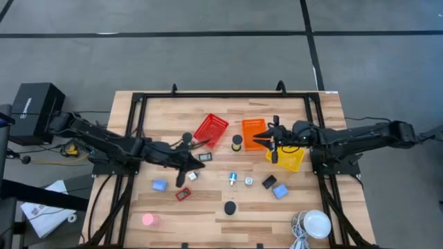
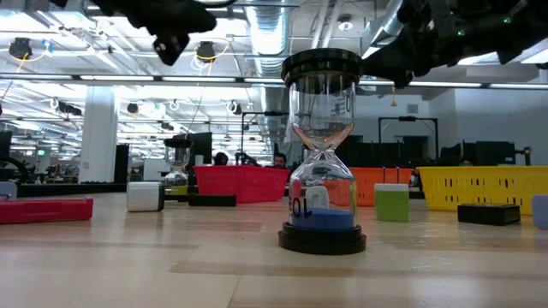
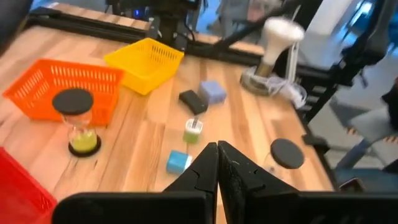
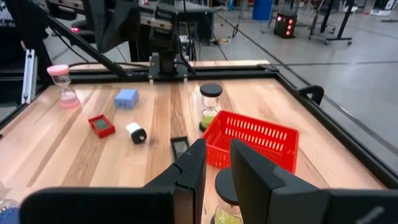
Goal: Pick & Place Office items
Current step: Put the left green hourglass into the red bin
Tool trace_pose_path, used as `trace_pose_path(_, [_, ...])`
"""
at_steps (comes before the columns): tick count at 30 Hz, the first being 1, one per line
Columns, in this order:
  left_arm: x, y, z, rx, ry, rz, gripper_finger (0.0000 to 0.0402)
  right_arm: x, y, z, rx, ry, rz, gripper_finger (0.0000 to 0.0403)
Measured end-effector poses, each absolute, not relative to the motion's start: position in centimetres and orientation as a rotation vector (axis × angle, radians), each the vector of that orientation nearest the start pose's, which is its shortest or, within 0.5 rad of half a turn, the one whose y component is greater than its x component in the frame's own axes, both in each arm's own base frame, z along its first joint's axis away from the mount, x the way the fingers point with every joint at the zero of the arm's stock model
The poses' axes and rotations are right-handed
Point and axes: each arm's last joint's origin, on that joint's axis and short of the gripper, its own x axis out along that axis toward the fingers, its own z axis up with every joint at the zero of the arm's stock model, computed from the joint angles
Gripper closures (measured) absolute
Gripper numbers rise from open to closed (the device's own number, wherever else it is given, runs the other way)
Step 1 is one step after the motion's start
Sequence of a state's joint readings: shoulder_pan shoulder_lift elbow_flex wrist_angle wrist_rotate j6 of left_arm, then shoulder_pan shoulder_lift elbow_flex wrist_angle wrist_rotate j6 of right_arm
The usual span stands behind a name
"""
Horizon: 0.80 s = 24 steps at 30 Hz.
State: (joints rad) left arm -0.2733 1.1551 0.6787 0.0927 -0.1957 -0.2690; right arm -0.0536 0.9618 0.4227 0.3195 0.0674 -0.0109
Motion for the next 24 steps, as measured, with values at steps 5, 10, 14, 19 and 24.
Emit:
trace_pose_path(5, [25.5,-6.5,25.0,-0.036,0.42,-0.039,0.0401,21.0,-1.2,22.4,-0.01,0.241,-0.095,0.0338])
trace_pose_path(10, [25.7,-6.4,25.1,0.057,0.41,-0.005,0.0401,21.1,-1.1,22.6,-0.003,0.233,-0.042,0.0338])
trace_pose_path(14, [25.6,-6.3,25.3,0.035,0.398,0.032,0.04,21.1,-1.1,22.6,-0.001,0.239,-0.04,0.0338])
trace_pose_path(19, [25.7,-5.7,25.3,-0.043,0.395,0.115,0.04,21.1,-1.1,22.4,0.0,0.255,-0.04,0.0338])
trace_pose_path(24, [25.9,-3.9,25.0,-0.089,0.421,0.209,0.0385,21.1,-1.1,22.4,-0.002,0.255,-0.04,0.0336])
